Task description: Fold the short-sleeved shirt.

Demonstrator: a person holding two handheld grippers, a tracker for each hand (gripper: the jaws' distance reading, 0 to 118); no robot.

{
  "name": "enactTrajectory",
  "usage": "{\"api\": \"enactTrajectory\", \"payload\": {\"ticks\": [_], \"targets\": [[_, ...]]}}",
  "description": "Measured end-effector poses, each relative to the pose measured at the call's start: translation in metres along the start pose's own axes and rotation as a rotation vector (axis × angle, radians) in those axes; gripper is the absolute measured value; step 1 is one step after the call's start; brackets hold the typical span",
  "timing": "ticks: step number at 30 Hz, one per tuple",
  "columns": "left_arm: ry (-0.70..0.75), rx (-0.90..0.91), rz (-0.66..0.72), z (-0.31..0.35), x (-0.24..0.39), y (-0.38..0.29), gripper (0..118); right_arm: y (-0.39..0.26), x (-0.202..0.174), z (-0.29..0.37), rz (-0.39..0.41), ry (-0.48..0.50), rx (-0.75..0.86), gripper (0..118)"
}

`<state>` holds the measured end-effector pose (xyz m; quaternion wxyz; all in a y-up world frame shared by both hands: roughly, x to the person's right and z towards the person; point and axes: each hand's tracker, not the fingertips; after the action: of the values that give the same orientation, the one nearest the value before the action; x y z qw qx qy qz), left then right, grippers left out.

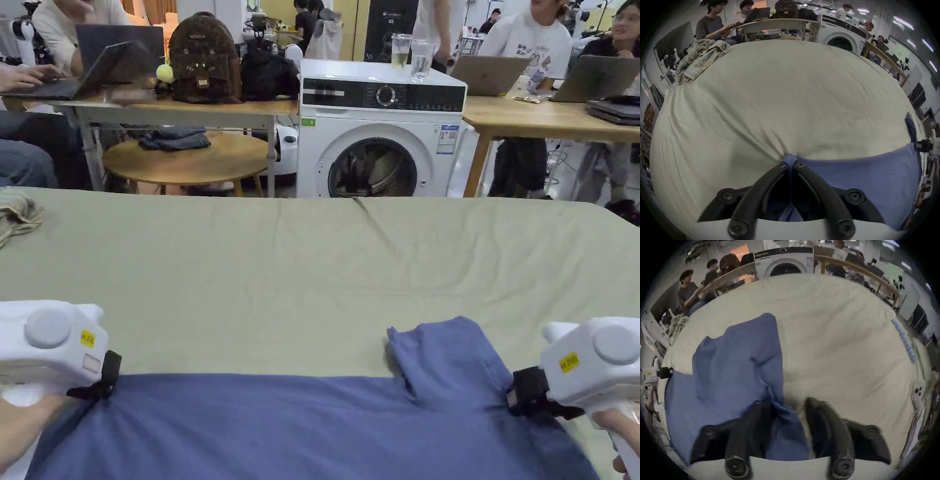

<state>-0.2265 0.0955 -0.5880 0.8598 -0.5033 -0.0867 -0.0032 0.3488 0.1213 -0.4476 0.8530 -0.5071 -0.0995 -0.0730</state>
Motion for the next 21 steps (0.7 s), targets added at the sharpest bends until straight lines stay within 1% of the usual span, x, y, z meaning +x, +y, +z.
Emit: {"api": "enactTrajectory", "payload": {"ticks": [1, 2, 3, 4, 6, 7, 8, 10, 15, 17, 21], "targets": [[-0.003, 0.009, 0.008, 0.001, 0.0, -0.002, 0, -0.005, 0.0, 0.002, -0.019, 0.04, 0.001, 0], [-0.003, 0.014, 0.014, 0.0, -0.002, -0.001, 0, -0.006, -0.002, 0.001, -0.04, 0.115, -0.018, 0], [-0.003, 0.023, 0.018, 0.003, -0.002, -0.002, 0, -0.008, -0.006, 0.001, -0.057, 0.109, -0.024, 0], [0.001, 0.041, 0.023, 0.009, -0.001, -0.004, 0, -0.01, -0.012, 0.001, -0.035, 0.085, -0.017, 0], [0.029, 0.142, 0.02, 0.035, 0.003, -0.007, 0, -0.008, -0.01, 0.011, 0.008, 0.044, 0.044, 0], [0.031, 0.193, -0.024, 0.056, 0.004, -0.005, 0, -0.008, -0.01, 0.025, 0.003, 0.056, 0.092, 0], [0.029, 0.262, -0.08, 0.081, 0.006, -0.004, 0, -0.007, -0.009, 0.044, 0.005, 0.065, 0.15, 0], [0.028, 0.322, -0.144, 0.127, 0.011, 0.004, 0, -0.001, -0.006, 0.08, 0.004, 0.072, 0.217, 0], [0.04, 0.516, -0.158, 0.246, 0.024, 0.012, 0, 0.015, -0.006, 0.183, -0.017, 0.054, 0.402, 0], [0.017, 0.589, -0.143, 0.294, 0.023, 0.014, 0, 0.018, -0.008, 0.23, -0.007, 0.034, 0.485, 0], [0.026, 0.715, -0.13, 0.368, 0.016, 0.021, 0, 0.031, -0.002, 0.308, -0.028, 0.028, 0.617, 0]]}}
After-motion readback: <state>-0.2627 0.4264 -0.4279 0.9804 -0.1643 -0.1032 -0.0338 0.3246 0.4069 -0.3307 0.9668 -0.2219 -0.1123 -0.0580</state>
